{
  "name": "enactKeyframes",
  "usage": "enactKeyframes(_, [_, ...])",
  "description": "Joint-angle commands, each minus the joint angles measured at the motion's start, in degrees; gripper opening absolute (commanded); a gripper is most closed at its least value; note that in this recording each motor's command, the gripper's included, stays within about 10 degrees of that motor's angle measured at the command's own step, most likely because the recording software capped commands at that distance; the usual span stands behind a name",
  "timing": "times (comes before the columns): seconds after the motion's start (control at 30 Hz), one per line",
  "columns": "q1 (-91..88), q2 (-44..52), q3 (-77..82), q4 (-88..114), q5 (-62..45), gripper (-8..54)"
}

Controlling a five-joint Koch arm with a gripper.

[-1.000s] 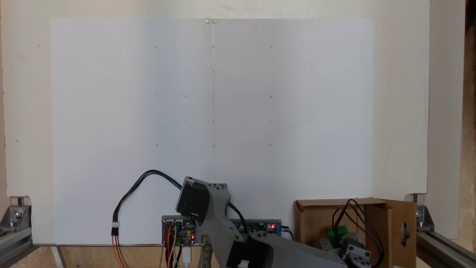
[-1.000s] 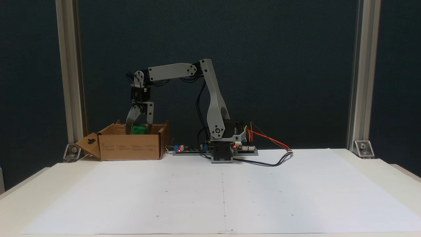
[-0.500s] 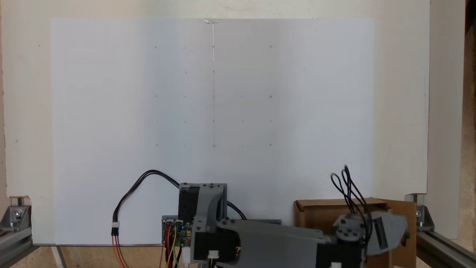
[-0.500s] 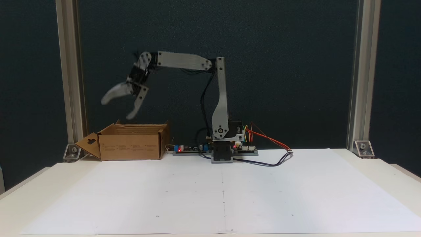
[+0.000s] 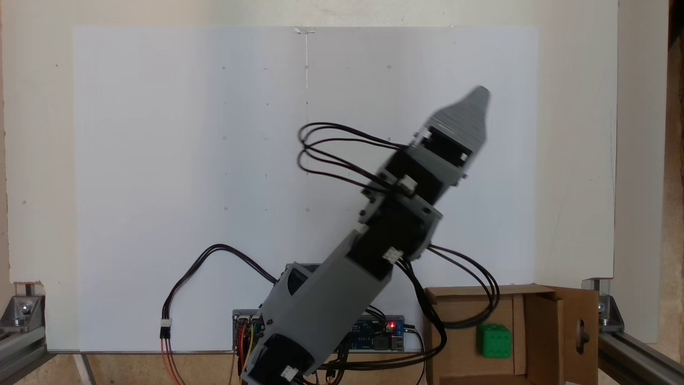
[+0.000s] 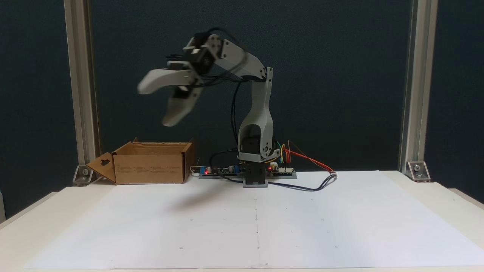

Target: Grasp a green dice and put it in the bin.

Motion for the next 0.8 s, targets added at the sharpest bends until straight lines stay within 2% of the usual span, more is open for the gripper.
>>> enactKeyframes(0.0, [-9.1, 3.3, -0.1, -1.4, 3.3, 44.3])
enactKeyframes(0.17, [-27.2, 8.6, 7.8, -2.1, 3.6, 44.6])
enactKeyframes(0.3, [-33.0, 14.9, 18.6, -12.9, 3.7, 44.3])
enactKeyframes(0.5, [-34.7, 29.1, 43.7, -28.9, 3.4, 44.7])
enactKeyframes(0.77, [-34.1, 37.7, 53.4, -48.4, 3.4, 46.6])
